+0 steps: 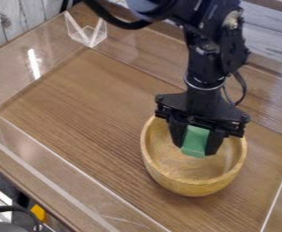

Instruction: Put the green block in the brown bowl

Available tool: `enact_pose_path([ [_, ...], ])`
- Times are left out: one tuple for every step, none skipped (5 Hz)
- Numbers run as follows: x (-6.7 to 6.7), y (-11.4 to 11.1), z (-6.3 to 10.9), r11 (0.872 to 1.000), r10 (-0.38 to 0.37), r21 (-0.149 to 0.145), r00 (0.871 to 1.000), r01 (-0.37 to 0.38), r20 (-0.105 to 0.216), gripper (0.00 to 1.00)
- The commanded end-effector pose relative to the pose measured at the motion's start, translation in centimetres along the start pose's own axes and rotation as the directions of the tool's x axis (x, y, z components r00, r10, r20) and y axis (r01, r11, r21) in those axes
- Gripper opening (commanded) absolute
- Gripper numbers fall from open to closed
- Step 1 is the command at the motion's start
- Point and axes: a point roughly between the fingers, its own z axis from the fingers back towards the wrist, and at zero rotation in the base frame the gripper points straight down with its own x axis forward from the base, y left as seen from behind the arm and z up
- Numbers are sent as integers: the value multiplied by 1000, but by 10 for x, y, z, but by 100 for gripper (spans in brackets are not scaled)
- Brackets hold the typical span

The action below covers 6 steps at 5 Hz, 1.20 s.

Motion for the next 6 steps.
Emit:
enact_pose_path([
  [0, 3, 14, 1000, 9, -2, 1000, -9, 12, 100],
  [-1, 6, 22, 996, 92, 12, 996, -92, 8, 100],
  [4, 10, 31, 984, 179, 19, 984, -179, 16, 100],
  [9, 10, 22, 985, 173, 15, 985, -173, 29, 100],
  [8, 12, 16, 987, 160, 24, 987, -161, 29, 100],
  [15, 21, 16, 979, 198, 33, 980, -199, 35, 100],
])
